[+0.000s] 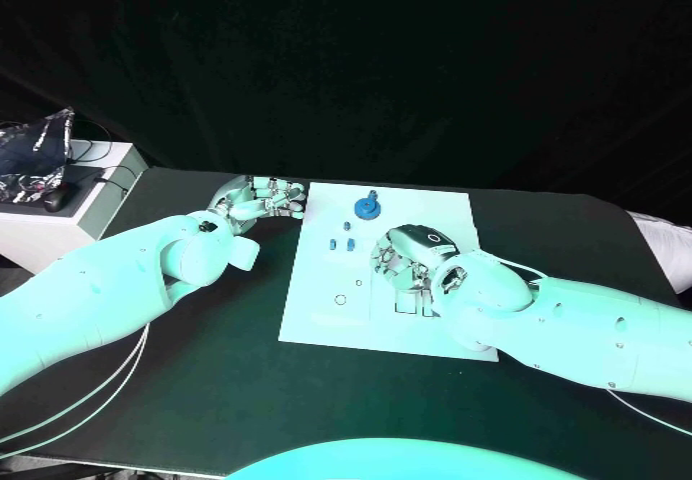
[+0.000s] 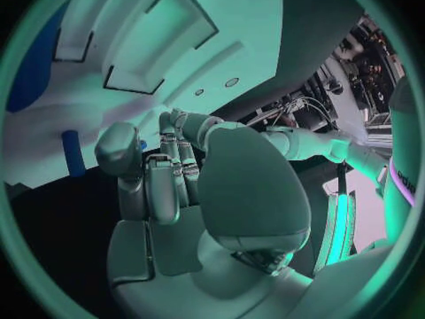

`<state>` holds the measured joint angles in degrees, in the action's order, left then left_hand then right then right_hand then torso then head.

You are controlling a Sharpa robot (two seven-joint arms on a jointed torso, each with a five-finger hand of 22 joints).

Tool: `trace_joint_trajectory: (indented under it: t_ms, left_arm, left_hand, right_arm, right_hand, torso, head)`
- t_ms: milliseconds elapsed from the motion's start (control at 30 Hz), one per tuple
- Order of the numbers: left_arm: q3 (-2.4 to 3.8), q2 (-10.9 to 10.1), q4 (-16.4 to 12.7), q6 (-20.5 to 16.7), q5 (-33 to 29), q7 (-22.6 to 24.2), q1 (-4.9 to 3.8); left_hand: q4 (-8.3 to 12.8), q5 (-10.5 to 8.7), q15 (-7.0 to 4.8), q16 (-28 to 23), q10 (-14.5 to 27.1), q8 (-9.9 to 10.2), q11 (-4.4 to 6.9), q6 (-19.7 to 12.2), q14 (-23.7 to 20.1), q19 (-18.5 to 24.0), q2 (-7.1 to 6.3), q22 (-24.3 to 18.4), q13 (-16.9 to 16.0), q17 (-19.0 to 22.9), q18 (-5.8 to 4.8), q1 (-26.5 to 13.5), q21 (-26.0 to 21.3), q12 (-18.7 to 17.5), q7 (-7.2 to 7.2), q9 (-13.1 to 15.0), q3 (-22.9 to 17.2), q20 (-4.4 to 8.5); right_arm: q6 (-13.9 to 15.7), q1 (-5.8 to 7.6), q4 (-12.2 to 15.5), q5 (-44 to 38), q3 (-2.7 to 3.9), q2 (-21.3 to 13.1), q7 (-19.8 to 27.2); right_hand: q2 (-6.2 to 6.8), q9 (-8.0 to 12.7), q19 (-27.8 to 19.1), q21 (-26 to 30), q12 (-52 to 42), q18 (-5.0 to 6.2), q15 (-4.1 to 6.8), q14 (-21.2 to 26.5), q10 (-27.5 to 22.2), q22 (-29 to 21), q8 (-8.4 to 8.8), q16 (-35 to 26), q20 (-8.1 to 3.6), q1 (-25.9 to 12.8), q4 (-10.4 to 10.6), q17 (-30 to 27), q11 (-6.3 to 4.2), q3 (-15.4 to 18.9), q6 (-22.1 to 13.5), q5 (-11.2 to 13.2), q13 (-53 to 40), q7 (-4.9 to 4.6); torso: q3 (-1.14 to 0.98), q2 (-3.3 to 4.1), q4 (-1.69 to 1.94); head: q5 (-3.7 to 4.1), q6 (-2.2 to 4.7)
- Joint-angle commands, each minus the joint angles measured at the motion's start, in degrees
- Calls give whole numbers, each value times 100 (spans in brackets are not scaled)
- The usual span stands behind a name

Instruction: Assemble the parts on the task board

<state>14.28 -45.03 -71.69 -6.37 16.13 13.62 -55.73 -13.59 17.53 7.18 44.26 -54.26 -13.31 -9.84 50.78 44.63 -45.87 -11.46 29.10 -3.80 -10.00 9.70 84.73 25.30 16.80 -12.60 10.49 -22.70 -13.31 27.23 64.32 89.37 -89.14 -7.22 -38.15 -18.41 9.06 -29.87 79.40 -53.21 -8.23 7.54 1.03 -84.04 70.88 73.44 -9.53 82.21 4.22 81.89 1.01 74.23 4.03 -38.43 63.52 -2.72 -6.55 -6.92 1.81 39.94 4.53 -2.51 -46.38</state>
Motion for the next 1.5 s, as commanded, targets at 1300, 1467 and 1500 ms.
trace_joint_trajectory:
  t_ms: [1300,1467,1500]
  left_arm:
    - [2,-33,-69,91,-22,-82,-4]
    - [1,-36,-72,97,-22,-93,-4]
    - [1,-36,-72,98,-22,-94,-4]
  left_hand:
    - [49,-13,40,-44,47,-35,-18,-35,-2,-25,17,-14,-6,-13,51,-11,-53,-38,-29,-11,-2,-20]
    - [52,-13,41,-45,52,-37,-19,-35,-3,-27,16,-15,-6,-14,51,-9,-56,-41,-30,-11,-2,-20]
    - [52,-13,41,-45,52,-37,-19,-35,-3,-27,16,-15,-6,-14,51,-9,-56,-41,-30,-11,-2,-20]
  right_arm:
    - [-2396,804,-1275,6568,22,643,-1050]
    - [-2273,832,-1289,6400,22,696,-1116]
    - [-2257,839,-1290,6371,22,700,-1127]
  right_hand:
    - [-67,-25,-72,278,-13,-66,21,-219,118,-123,-31,-111,7,-48,3,-273,-68,-15,-37,-6,-67,-55]
    - [-66,-28,-73,275,-12,-67,21,-217,119,-120,-32,-115,7,-49,-3,-280,-68,-13,-38,-6,-69,-55]
    - [-66,-28,-73,275,-12,-67,21,-217,119,-120,-32,-115,7,-49,-3,-280,-68,-13,-38,-6,-69,-55]
  torso:
    - [9,-1,0]
    - [3,0,2]
    - [2,-1,3]
  head:
    - [-175,-108]
    - [-171,-111]
    - [-167,-113]
